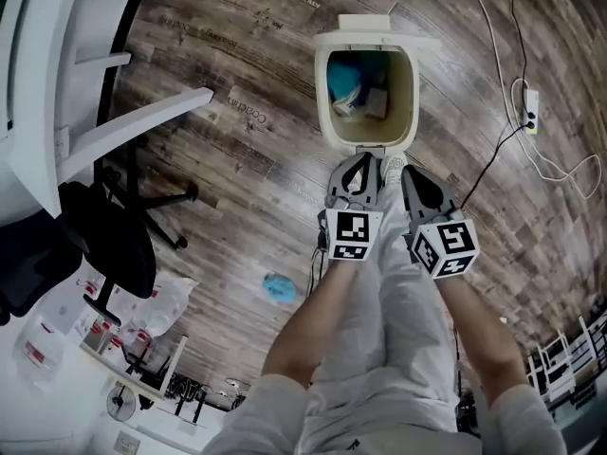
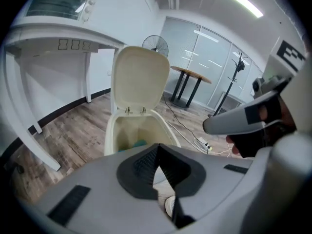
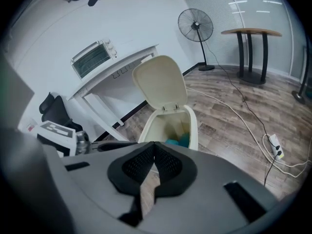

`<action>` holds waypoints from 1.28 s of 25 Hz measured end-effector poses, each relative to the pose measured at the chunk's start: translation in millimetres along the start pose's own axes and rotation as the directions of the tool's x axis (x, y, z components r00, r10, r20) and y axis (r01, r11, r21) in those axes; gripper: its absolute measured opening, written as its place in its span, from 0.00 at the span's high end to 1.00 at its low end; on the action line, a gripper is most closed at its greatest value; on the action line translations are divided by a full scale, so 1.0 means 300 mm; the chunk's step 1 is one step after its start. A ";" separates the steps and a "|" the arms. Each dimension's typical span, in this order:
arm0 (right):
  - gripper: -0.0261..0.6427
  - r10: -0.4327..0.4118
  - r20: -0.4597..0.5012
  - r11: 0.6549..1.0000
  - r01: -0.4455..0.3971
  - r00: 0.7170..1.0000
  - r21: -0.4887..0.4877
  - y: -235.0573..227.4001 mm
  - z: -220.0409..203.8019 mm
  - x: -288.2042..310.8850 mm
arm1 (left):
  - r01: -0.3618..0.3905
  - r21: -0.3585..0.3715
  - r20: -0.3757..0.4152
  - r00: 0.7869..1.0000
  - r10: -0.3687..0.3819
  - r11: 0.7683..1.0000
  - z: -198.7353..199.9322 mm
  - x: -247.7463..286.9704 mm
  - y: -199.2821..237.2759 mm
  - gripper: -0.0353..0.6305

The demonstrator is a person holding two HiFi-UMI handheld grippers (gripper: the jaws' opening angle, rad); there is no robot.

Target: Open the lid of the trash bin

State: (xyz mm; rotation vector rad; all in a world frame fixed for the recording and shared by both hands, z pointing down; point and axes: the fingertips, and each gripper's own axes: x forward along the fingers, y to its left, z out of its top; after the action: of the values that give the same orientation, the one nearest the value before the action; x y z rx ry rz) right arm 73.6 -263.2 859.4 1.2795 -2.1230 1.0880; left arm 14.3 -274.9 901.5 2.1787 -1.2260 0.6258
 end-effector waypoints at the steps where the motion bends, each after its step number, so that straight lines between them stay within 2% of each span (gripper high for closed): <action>1: 0.94 -0.013 0.020 1.000 0.013 1.000 0.000 -0.005 0.037 -0.028 | -0.005 0.008 0.023 1.000 0.005 1.000 0.053 -0.030 0.001 0.95; 6: 0.94 -0.068 0.149 0.998 0.067 0.986 0.008 0.011 0.275 -0.255 | -0.032 0.051 0.137 0.990 0.024 0.998 0.335 -0.259 -0.026 0.95; 11: 0.94 -0.068 0.303 0.997 0.076 0.950 -0.015 0.096 0.569 -0.454 | -0.084 0.104 0.280 0.959 0.052 0.991 0.653 -0.470 0.004 0.95; 13: 0.94 -0.066 0.347 0.996 0.082 0.935 -0.029 0.156 0.663 -0.557 | -0.092 0.124 0.336 0.941 0.045 0.988 0.784 -0.587 -0.012 0.95; 16: 0.94 -0.070 0.418 0.995 0.092 0.906 -0.031 0.251 0.790 -0.723 | -0.110 0.134 0.432 0.901 0.041 0.985 0.988 -0.785 -0.040 0.95; 17: 0.94 -0.069 0.443 0.996 0.088 0.894 -0.023 0.282 0.832 -0.781 | -0.129 0.168 0.459 0.888 0.039 0.977 1.050 -0.850 -0.049 0.95; 19: 0.94 -0.057 0.502 0.997 0.075 0.863 -0.015 0.348 0.920 -0.907 | -0.179 0.286 0.493 0.870 0.016 0.941 1.156 -0.974 -0.074 0.95; 20: 0.94 -0.050 0.535 0.997 0.074 0.843 -0.022 0.378 0.962 -0.972 | -0.189 0.301 0.503 0.864 0.012 0.935 1.194 -1.028 -0.086 0.95; 22: 0.94 -0.038 0.594 0.996 0.079 0.803 -0.044 0.425 1.034 -1.090 | -0.177 0.251 0.528 0.849 0.019 0.952 1.248 -1.122 -0.112 0.95; 23: 0.94 -0.031 0.619 0.996 0.079 0.784 -0.050 0.442 1.065 -1.141 | -0.176 0.256 0.547 0.837 0.008 0.951 1.278 -1.165 -0.130 0.95; 26: 0.94 -0.022 0.679 0.995 0.080 0.733 -0.055 0.470 1.133 -1.273 | -0.182 0.278 0.622 0.783 -0.032 0.943 1.379 -1.276 -0.190 0.95; 28: 0.94 -0.026 0.700 0.994 0.090 0.713 -0.055 0.473 1.150 -1.341 | -0.179 0.267 0.645 0.763 -0.038 0.947 1.418 -1.328 -0.219 0.95; 32: 0.94 -0.021 0.711 0.987 0.129 0.703 -0.098 0.477 1.124 -1.451 | -0.205 0.247 0.681 0.732 -0.019 0.947 1.451 -1.431 -0.260 0.95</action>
State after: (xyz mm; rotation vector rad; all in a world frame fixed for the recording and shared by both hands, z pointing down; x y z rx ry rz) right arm 168.5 -260.9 298.5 1.9147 -2.5784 0.3936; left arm -67.0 -268.4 290.6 2.7521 -1.7020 0.0140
